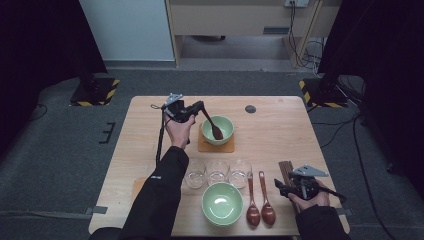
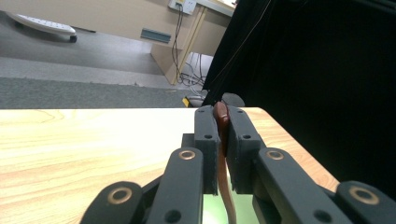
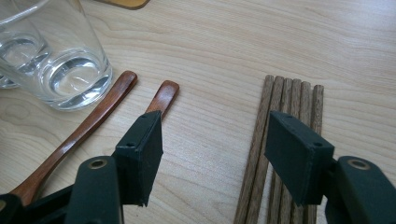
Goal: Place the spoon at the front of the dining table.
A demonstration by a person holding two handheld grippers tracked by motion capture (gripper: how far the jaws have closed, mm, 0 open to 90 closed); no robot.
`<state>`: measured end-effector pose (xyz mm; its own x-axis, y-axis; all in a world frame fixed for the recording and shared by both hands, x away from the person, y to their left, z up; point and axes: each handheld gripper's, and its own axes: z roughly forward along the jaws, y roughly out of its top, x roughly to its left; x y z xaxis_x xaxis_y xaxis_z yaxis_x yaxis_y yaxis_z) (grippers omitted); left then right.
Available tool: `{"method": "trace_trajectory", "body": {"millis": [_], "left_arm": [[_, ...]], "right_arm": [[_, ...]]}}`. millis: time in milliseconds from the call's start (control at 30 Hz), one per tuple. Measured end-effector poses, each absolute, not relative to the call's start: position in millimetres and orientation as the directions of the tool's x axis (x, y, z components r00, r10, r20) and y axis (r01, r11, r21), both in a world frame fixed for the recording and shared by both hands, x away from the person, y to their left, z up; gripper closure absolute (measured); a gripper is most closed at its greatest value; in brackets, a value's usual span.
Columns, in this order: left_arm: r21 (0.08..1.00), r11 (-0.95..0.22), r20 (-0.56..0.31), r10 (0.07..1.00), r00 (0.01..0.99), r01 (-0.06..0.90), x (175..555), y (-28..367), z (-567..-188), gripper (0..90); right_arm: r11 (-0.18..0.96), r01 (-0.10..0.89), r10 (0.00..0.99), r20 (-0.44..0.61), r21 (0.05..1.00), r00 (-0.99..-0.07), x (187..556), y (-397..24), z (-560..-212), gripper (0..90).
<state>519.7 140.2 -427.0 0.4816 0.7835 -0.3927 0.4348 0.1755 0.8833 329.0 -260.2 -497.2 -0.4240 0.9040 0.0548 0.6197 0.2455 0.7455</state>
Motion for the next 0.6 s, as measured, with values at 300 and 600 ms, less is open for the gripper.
{"method": "trace_trajectory", "body": {"millis": [300, 600], "left_arm": [[0.878, 0.174, -0.395, 0.789, 0.471, 0.445, 520, 144, -438, 83.6], [0.87, 0.184, -0.408, 0.791, 0.456, 0.458, 518, 151, -445, 83.5]], "right_arm": [[0.248, 0.62, 0.902, 0.056, 0.745, -0.428, 329, -260, -497, 37.0], [0.25, 0.619, 0.901, 0.055, 0.744, -0.43, 329, -259, -497, 37.0]]}}
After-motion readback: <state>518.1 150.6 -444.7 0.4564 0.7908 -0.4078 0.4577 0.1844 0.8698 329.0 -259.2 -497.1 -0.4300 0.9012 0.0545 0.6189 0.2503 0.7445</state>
